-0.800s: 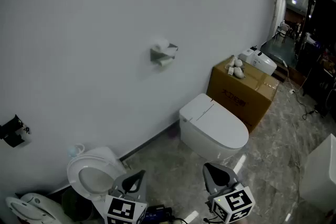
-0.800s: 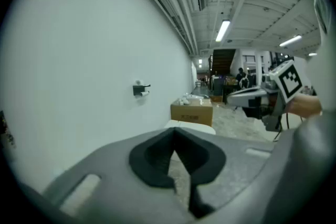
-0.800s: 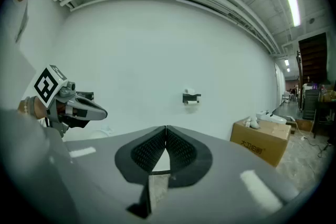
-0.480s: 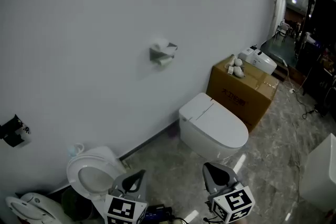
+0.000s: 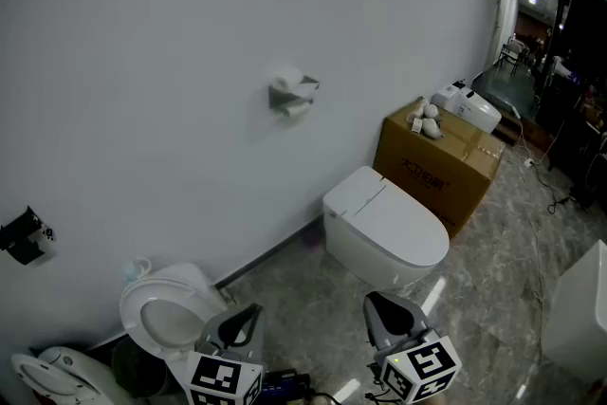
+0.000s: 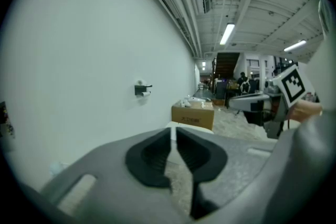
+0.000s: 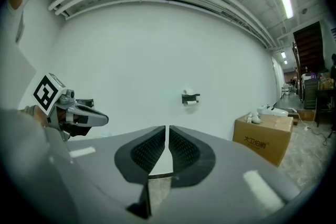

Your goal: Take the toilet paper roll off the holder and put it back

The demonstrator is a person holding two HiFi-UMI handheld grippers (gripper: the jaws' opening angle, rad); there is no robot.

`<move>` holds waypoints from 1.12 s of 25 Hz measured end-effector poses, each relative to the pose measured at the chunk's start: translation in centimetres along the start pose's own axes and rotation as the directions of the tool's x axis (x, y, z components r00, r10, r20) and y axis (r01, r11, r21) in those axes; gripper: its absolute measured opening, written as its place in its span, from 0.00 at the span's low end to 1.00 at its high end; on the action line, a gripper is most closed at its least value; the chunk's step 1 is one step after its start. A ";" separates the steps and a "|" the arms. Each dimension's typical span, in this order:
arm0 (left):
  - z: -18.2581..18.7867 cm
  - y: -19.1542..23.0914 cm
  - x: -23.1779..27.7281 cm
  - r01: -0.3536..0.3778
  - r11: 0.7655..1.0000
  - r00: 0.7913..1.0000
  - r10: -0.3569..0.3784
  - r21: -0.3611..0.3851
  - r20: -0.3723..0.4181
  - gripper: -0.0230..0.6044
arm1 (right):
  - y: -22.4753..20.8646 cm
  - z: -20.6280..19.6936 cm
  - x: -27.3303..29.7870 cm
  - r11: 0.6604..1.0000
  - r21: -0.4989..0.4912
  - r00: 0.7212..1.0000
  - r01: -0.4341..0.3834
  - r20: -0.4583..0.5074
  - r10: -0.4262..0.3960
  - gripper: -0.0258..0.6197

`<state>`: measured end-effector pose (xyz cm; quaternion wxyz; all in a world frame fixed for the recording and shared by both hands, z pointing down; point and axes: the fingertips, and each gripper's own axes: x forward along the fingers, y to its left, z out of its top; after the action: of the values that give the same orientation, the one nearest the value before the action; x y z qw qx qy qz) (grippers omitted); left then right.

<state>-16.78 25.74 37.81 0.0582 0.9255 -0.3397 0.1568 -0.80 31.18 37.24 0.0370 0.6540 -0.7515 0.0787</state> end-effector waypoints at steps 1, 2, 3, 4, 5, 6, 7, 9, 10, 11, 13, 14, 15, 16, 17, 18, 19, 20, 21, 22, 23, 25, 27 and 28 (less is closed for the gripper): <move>0.0 -0.2 0.0 0.005 1.000 1.000 -0.005 0.000 -0.002 0.15 | 0.0 0.0 -0.1 1.000 0.002 1.000 -0.005 0.001 0.005 0.05; -0.1 -0.4 0.1 0.010 1.000 1.000 -0.010 0.000 -0.003 0.21 | 0.0 0.0 -0.1 1.000 0.003 1.000 -0.012 0.001 0.012 0.07; 0.0 -0.6 0.1 0.011 1.000 1.000 -0.011 0.000 -0.003 0.21 | 0.0 0.0 -0.2 1.000 0.004 1.000 -0.020 0.001 0.020 0.11; 0.0 -0.7 0.1 0.010 1.000 1.000 -0.010 -0.002 0.000 0.21 | 0.0 0.0 -0.2 1.000 0.005 1.000 -0.026 0.003 0.026 0.15; 0.1 -0.9 0.1 0.008 1.000 1.000 -0.008 -0.005 0.002 0.22 | -0.1 0.0 -0.2 1.000 0.009 1.000 -0.029 0.006 0.029 0.19; 0.1 -1.0 0.1 0.005 1.000 1.000 -0.005 -0.008 0.004 0.22 | -0.2 0.0 -0.3 0.999 0.017 1.000 -0.030 0.009 0.030 0.21; 0.2 -1.2 0.0 0.003 1.000 1.000 -0.003 -0.009 0.004 0.22 | -0.3 0.0 -0.5 0.999 0.030 1.000 -0.030 0.010 0.030 0.22; 0.1 -1.8 0.0 0.002 1.000 1.000 -0.002 -0.008 0.002 0.22 | -0.4 -0.3 -0.8 0.998 0.056 1.000 -0.031 0.001 0.031 0.23; 0.1 -2.2 0.0 0.003 1.000 1.000 -0.003 -0.007 0.001 0.22 | -0.6 -0.4 -1.0 0.998 0.062 0.999 -0.033 -0.005 0.034 0.23; 0.1 -2.6 0.0 0.006 1.000 1.000 -0.006 -0.006 0.001 0.22 | -0.7 -0.6 -1.2 0.997 0.064 0.999 -0.037 -0.009 0.037 0.23; 0.1 -3.4 -0.1 0.010 1.000 1.000 -0.010 -0.006 0.003 0.22 | -1.0 -0.9 -1.5 0.997 0.056 0.999 -0.047 -0.008 0.047 0.23; 0.0 -3.8 -0.1 0.010 1.000 1.000 -0.010 -0.007 0.005 0.22 | -1.2 -1.0 -1.6 0.997 0.048 0.999 -0.054 -0.002 0.054 0.23; 0.0 -4.1 -0.1 0.010 1.000 1.000 -0.010 -0.009 0.007 0.22 | -1.3 -1.2 -1.7 0.997 0.041 0.998 -0.062 0.002 0.062 0.23; -0.2 -4.4 -0.1 0.010 1.000 1.000 -0.010 -0.012 0.008 0.22 | -1.4 -1.3 -1.8 0.997 0.037 0.998 -0.067 0.003 0.067 0.23; -0.4 -4.7 -0.1 0.010 1.000 1.000 -0.010 -0.015 0.007 0.22 | -1.5 -1.5 -2.0 0.997 0.037 0.998 -0.070 0.003 0.070 0.23; -0.6 -5.0 -0.1 0.011 1.000 1.000 -0.011 -0.018 0.005 0.22 | -1.6 -1.7 -2.2 0.997 0.039 0.998 -0.070 0.001 0.070 0.23; -0.8 -5.2 0.0 0.010 1.000 1.000 -0.010 -0.021 0.003 0.22 | -1.6 -1.9 -2.3 0.997 0.045 0.998 -0.069 -0.001 0.069 0.23; -1.0 -5.2 0.0 0.009 1.000 1.000 -0.009 -0.021 0.001 0.22 | -1.6 -2.1 -2.4 0.996 0.053 0.998 -0.066 -0.006 0.067 0.23; -1.1 -5.2 0.0 0.006 1.000 1.000 -0.006 -0.021 -0.001 0.22 | -1.7 -2.2 -2.5 0.996 0.063 0.998 -0.061 -0.012 0.062 0.23; -1.1 -5.1 0.1 0.003 1.000 1.000 -0.003 -0.020 -0.004 0.22 | -1.7 -2.2 -2.5 0.996 0.071 0.998 -0.056 -0.016 0.057 0.23; -1.1 -5.1 0.3 0.001 1.000 1.000 -0.001 -0.019 -0.005 0.22 | -1.9 -2.3 -2.5 0.996 0.072 0.999 -0.051 -0.015 0.052 0.23; -0.9 -5.0 0.8 0.002 1.000 1.000 -0.002 -0.014 -0.004 0.22 | -2.5 -2.3 -2.2 0.997 0.057 0.999 -0.047 -0.003 0.048 0.23; -0.7 -4.8 1.4 0.007 1.000 1.000 -0.007 -0.004 -0.001 0.22 | -3.0 -2.4 -1.8 0.998 0.050 0.999 -0.043 0.004 0.043 0.23; -0.7 -4.7 1.8 0.010 1.000 1.000 -0.010 0.000 -0.001 0.22 | -3.2 -2.4 -1.7 0.998 0.055 0.999 -0.039 0.004 0.038 0.23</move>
<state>-12.61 28.41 39.06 0.0590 0.9271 -0.3351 0.1569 2.47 32.79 39.59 0.0166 0.6403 -0.7616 0.0991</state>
